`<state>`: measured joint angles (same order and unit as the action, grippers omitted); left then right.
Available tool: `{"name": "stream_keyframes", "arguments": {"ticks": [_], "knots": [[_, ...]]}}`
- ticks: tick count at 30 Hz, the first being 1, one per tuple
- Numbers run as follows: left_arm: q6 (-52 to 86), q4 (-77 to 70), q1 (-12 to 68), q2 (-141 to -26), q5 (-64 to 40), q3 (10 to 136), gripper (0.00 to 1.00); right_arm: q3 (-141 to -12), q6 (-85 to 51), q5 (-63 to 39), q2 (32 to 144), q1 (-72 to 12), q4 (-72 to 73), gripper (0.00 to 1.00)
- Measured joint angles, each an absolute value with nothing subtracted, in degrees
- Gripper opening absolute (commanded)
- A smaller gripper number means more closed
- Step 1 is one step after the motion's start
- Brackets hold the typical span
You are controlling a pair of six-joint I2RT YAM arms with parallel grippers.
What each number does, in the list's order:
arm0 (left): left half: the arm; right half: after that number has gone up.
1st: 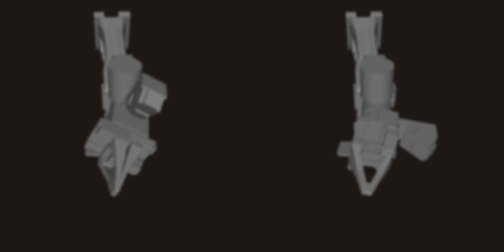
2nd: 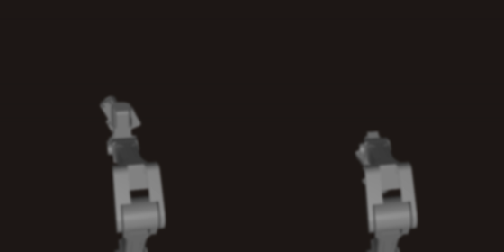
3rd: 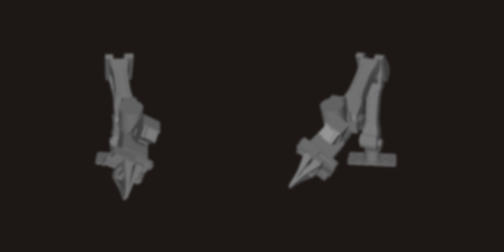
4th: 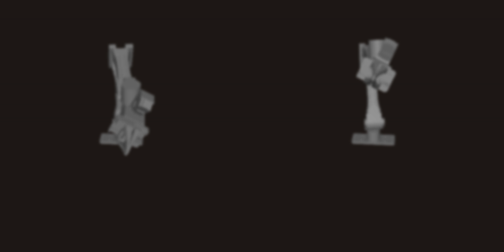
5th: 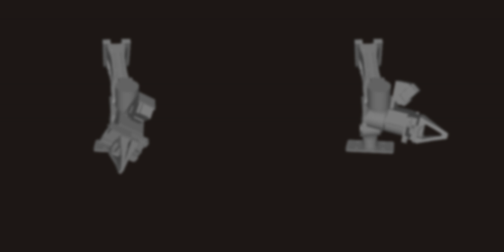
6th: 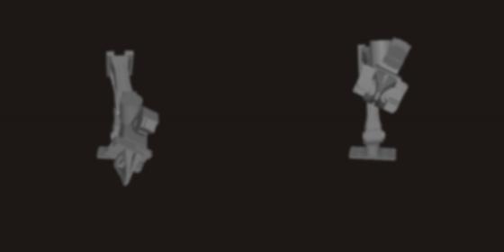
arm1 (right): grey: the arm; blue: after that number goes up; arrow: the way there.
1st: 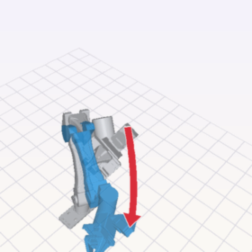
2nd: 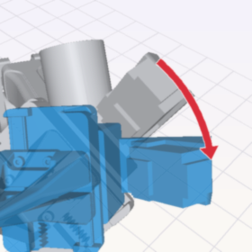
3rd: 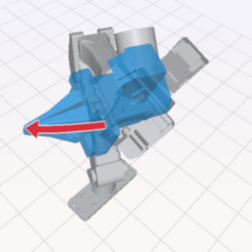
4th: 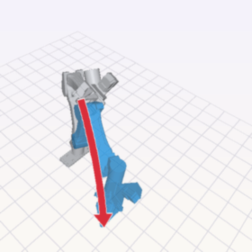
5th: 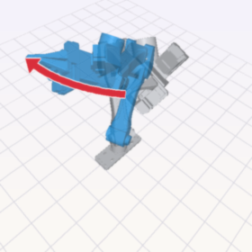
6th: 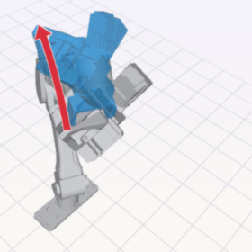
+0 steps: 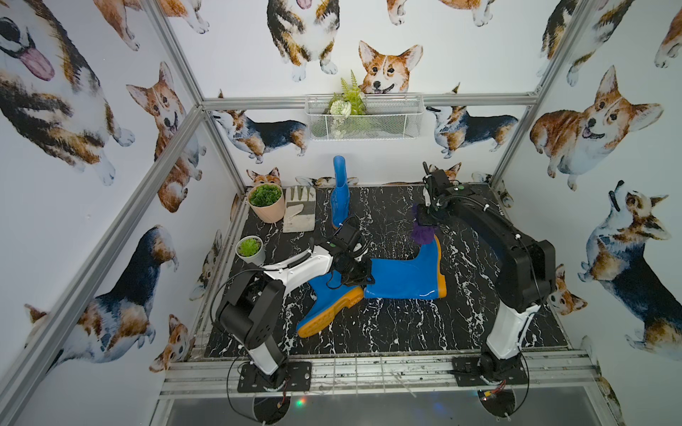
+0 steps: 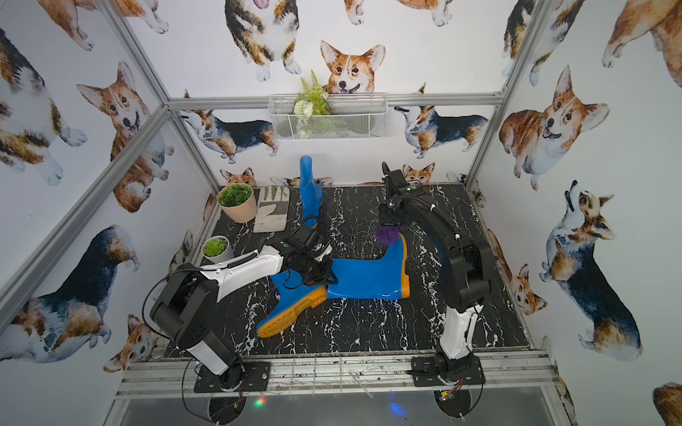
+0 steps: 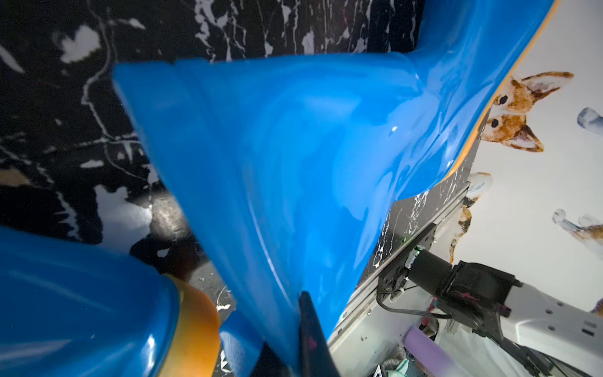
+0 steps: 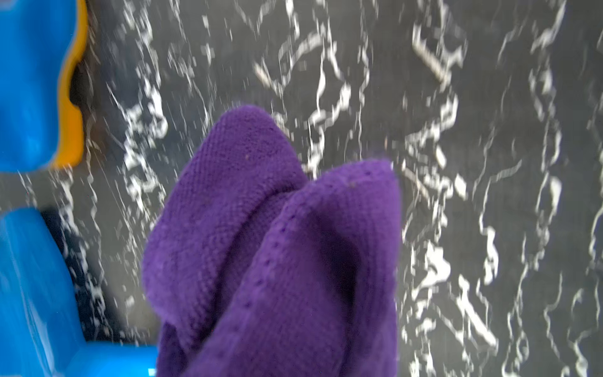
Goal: Wipe the rubber boots with a cloth
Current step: Wipe the dirt off the rubber boot.
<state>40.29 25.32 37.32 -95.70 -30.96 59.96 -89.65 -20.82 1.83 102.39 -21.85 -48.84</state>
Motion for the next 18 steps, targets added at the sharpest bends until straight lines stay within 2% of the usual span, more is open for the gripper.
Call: {"name": "stream_keyframes", "arguments": {"ticks": [2,10,14,18], "knots": [[43.1,23.3,37.6,-95.7,-29.9,58.2,0.00,-82.6,-21.8,1.5,99.4,-22.1,-48.5,0.00],[50.6,18.3,38.3,-95.9,-28.3,55.9,0.00,-72.1,-24.7,-1.1,94.4,-22.2,-46.5,0.00],[51.9,18.0,38.2,-94.5,-27.7,56.4,0.00,-61.2,-27.7,-1.7,85.6,-26.0,-44.7,0.00],[52.6,17.7,38.2,-93.8,-27.3,57.0,0.00,-55.9,-30.8,-1.8,83.1,-31.6,-44.5,0.00]]}}
